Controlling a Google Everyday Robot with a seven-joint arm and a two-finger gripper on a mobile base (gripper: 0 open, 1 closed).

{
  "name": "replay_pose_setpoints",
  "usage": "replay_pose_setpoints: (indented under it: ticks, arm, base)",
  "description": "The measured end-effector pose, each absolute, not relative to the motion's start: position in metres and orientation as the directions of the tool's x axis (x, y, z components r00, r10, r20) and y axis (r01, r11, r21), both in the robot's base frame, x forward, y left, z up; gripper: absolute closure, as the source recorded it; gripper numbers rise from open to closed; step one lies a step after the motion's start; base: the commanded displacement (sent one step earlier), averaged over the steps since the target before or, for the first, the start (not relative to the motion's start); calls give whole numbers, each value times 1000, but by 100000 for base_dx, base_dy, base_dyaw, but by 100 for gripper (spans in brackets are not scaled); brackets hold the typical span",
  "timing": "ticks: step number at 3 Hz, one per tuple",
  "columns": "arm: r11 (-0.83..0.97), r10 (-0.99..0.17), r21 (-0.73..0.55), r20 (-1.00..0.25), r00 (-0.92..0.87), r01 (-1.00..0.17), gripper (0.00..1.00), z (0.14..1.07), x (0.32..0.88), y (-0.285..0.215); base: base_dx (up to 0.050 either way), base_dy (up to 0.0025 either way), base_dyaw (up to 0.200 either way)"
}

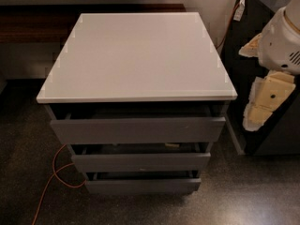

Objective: Pick green can from middle drawer and place on counter

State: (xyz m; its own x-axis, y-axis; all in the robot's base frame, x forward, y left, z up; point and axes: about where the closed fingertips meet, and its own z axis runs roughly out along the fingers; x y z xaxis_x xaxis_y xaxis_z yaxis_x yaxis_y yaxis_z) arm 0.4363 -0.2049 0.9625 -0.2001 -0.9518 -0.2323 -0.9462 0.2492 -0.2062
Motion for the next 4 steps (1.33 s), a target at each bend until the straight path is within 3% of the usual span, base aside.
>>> replay_pose_setpoints:
  ticks: [4]
  arm:
    - [155,-936,-91,-331,-117,-984,0,857,408,-127]
  base:
    - [0,0,0]
